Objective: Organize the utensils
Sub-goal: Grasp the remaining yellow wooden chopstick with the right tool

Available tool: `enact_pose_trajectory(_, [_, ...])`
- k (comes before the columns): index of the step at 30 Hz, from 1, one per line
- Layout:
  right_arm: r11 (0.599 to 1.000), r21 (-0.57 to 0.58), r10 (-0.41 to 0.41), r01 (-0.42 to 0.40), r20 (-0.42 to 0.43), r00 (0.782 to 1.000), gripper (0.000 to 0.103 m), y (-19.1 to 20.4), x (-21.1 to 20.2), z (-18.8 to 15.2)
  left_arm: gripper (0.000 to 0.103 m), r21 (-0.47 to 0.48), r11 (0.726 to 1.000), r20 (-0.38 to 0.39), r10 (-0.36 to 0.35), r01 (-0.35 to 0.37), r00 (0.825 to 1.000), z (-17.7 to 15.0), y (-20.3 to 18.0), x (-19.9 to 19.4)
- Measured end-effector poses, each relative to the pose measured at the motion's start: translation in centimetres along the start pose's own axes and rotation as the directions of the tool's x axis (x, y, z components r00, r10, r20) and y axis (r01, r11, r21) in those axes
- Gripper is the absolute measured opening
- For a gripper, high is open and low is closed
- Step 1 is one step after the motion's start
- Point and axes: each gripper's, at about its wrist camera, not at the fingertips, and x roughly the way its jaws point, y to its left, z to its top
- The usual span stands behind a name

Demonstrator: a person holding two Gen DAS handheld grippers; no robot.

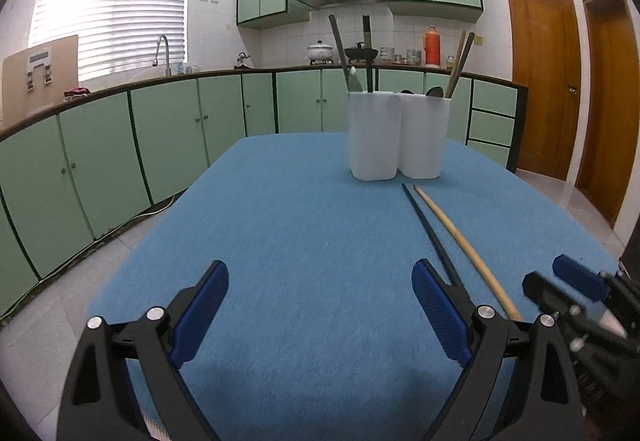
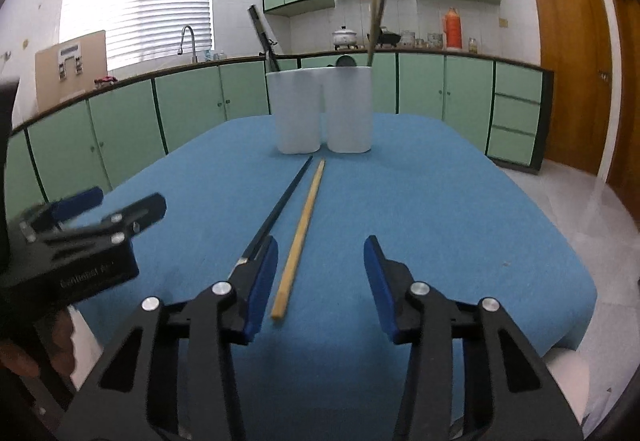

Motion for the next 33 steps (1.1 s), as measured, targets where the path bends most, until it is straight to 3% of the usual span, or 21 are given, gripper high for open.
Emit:
enact_pose_trajectory(10, [1.000, 0.003, -0.014, 0.014, 0.007, 1.000, 0.017, 1.3, 1.2, -1.5, 0.091, -0.017, 1.000, -0.012, 0.004, -0.004, 1.000, -0.7, 0.9, -0.3])
enact_pose_trajectory(23, [0.999, -0.026, -0.023, 0.024, 0.007, 1.000, 0.016, 1.9, -0.1, -2.5, 0.091, -0.013, 1.000, -0.012, -0.012, 0.012, 1.000, -0.9, 0.4, -0.6])
enact_pose_trajectory(33, [0.999, -0.037, -0.024, 0.025, 0.010, 1.000, 0.007, 1.9, -0.1, -2.8, 0.091, -0.014, 1.000, -0.010, -0.017, 0.017, 1.000, -1.1, 0.2, -1.2])
